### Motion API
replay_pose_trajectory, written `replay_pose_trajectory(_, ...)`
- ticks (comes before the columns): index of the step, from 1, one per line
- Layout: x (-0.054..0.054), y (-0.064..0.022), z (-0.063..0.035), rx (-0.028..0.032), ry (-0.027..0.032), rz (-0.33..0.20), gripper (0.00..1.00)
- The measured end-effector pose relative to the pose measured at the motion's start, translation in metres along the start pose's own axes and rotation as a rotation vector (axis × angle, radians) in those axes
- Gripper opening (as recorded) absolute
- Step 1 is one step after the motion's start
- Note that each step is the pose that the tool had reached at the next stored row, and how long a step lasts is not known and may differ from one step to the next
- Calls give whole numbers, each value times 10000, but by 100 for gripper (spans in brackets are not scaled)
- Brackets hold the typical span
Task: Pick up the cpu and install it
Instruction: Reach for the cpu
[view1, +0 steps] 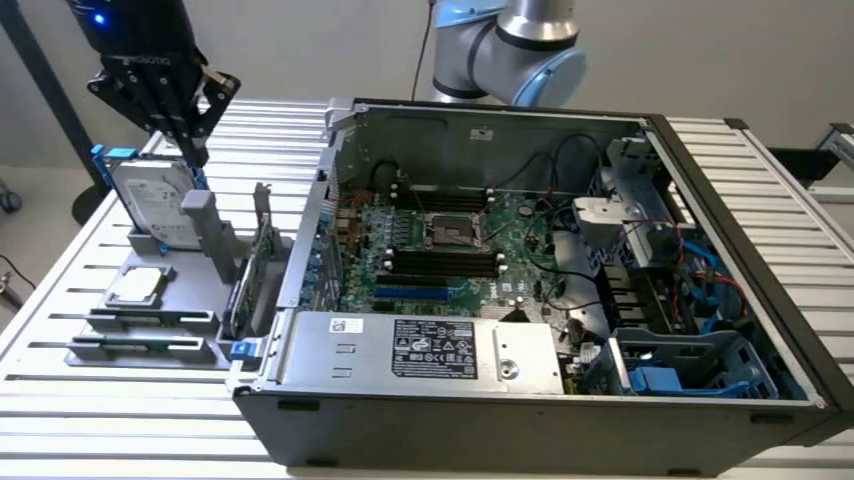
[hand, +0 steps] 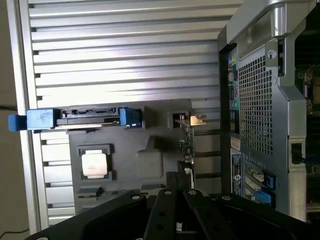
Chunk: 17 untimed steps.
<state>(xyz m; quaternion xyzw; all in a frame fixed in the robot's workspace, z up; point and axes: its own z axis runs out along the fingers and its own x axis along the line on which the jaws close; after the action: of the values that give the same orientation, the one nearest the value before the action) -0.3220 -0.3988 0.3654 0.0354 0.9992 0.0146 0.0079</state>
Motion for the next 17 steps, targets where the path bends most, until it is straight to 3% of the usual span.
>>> replay_pose_trajectory(17,776,-60,161,68,49,1,11)
